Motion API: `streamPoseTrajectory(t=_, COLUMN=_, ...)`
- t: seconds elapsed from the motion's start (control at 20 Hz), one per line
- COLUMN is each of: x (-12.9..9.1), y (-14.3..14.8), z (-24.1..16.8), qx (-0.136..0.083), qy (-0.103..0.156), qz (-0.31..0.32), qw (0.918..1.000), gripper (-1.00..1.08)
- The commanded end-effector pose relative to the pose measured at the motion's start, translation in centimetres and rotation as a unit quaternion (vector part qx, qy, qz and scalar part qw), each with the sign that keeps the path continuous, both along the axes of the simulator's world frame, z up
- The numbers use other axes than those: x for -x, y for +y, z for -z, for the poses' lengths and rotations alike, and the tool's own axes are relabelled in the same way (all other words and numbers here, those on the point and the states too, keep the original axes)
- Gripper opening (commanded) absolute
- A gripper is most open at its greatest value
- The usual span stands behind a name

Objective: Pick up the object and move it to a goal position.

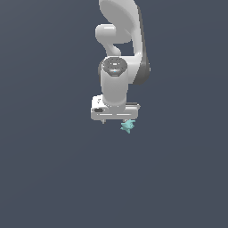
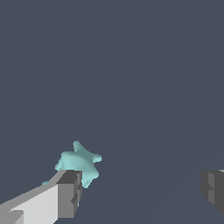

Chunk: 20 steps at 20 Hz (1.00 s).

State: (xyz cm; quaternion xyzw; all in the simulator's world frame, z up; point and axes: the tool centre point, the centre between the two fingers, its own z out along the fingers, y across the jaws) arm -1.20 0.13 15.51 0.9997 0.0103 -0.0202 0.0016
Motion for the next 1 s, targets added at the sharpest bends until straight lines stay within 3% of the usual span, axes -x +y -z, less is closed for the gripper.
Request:
streamPoseTrajectory(t=0.0, x=0.0, y=0.0, z=0.0, qx=0.0, qy=0.0, qz=0.0, qw=1.0, gripper=1.0)
streamPoseTrajectory(t=0.45, x=0.5, y=1.4, z=0.9, qx=-0.014, qy=0.016, qz=0.004, qw=0.9998, gripper=1.0)
streamPoseTrajectory(t=0.95, x=0.8, y=1.8, z=1.2, qx=-0.012, qy=0.014, qz=0.019, qw=0.9996, gripper=1.0)
